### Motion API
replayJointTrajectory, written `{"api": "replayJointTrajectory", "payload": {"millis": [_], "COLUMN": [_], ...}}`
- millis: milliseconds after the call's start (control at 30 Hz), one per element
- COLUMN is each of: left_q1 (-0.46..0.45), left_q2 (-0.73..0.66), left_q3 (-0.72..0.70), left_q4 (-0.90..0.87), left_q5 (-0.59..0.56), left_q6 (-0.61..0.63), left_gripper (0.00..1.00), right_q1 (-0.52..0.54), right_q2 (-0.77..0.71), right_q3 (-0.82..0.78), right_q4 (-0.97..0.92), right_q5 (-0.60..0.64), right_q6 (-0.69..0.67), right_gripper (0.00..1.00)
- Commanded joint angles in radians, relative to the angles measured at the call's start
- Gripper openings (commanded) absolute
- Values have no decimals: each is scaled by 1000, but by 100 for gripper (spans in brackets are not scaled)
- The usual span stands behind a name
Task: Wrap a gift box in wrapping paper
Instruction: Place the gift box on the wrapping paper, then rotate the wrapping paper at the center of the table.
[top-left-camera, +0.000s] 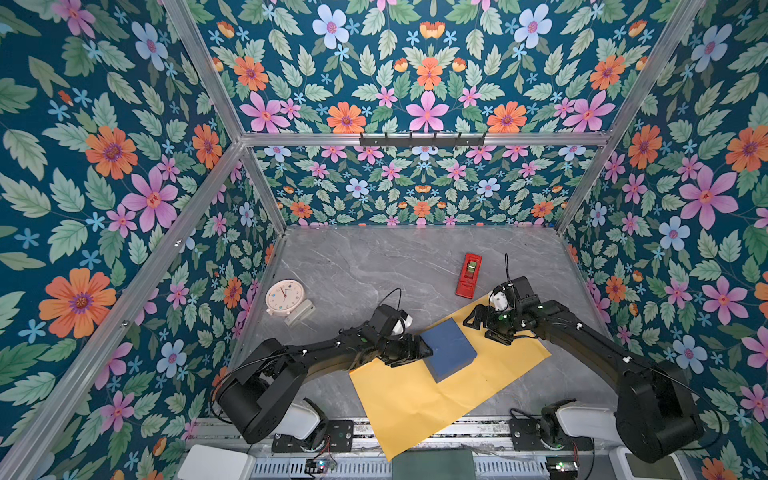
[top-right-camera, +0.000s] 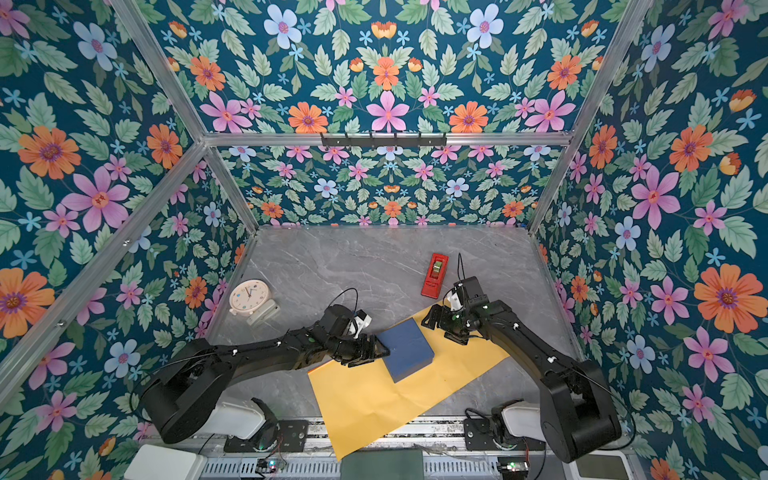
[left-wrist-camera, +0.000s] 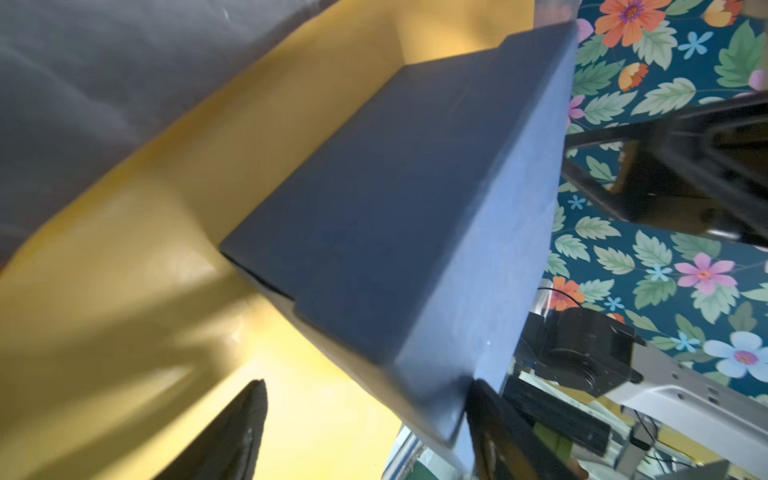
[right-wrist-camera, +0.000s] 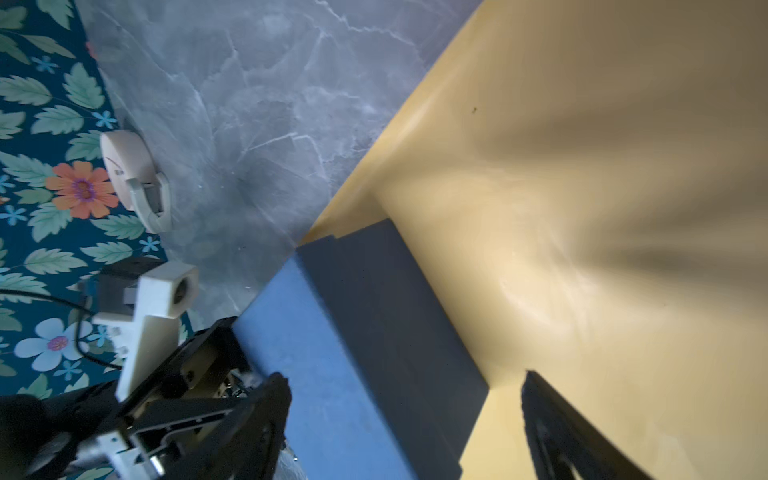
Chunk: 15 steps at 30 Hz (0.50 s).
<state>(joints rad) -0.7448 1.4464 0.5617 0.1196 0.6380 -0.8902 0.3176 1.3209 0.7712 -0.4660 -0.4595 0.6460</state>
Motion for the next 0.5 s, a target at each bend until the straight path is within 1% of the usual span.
{"api": "replayJointTrajectory", "payload": {"millis": [0, 133, 333, 400, 467], "left_q1": [59, 141, 218, 237, 258], "left_q2": [25, 88, 208, 224, 234], "left_q3": [-21, 2, 123, 168, 199], "left_q4": [5, -5, -20, -49, -61], "left_q5": [-52, -64, -45, -57, -66], "left_q6": [24, 93, 191, 232, 250], "left_gripper": [75, 74, 75, 77, 77], "right_q1": [-26, -35, -35, -34, -33], "right_q2": [43, 76, 84, 67, 42], "right_q3": [-23, -42, -76, -114, -165], "right_q4": [25, 70, 100, 111, 141], "right_q5": [28, 35, 43, 46, 23], "right_q6": [-31, -13, 21, 48, 89], "right_gripper": [87, 85, 81, 78, 76]}}
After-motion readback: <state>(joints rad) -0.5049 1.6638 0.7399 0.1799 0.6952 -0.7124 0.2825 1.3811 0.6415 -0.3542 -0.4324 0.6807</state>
